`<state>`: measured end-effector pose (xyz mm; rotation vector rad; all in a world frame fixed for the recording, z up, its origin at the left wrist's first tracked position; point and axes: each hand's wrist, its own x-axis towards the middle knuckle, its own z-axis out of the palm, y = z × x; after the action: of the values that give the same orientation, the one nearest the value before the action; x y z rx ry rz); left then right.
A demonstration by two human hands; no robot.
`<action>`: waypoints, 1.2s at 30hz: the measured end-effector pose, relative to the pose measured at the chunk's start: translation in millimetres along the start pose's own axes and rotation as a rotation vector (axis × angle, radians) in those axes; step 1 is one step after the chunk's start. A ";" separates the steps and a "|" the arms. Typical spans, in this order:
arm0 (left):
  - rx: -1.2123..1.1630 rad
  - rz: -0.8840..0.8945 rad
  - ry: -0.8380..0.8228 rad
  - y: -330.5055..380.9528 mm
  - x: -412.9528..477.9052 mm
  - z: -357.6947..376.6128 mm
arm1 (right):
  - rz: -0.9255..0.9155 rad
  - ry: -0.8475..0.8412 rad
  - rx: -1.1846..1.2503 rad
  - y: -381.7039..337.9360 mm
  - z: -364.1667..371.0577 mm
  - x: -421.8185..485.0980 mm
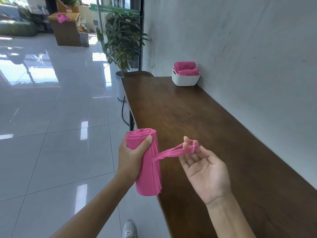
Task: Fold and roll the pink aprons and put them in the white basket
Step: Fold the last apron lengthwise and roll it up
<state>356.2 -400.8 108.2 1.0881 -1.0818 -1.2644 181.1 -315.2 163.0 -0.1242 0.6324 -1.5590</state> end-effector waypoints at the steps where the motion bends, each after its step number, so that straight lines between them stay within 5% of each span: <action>1: -0.002 -0.002 -0.008 0.1 -0.1 0.6 | 0.003 -0.013 0.019 0.6 0.1 1.9; 17: 0.038 -0.031 -0.278 -6.8 59.2 -21.8 | -0.091 -0.050 -0.390 39.7 24.7 70.3; 24: 0.229 -0.054 -0.577 -0.2 141.0 -33.8 | -0.184 -0.103 -1.003 32.6 36.4 138.3; 32: 0.597 0.008 -0.844 2.7 216.3 -14.8 | -0.169 -0.094 -1.187 34.1 39.3 218.3; 36: 0.521 -0.119 -0.902 5.5 243.7 -4.1 | -0.197 -0.026 -1.142 34.5 40.9 243.7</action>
<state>364.9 -644.4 115.0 0.9555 -2.1383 -1.6739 203.3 -557.8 109.1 -1.0784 1.4571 -1.1972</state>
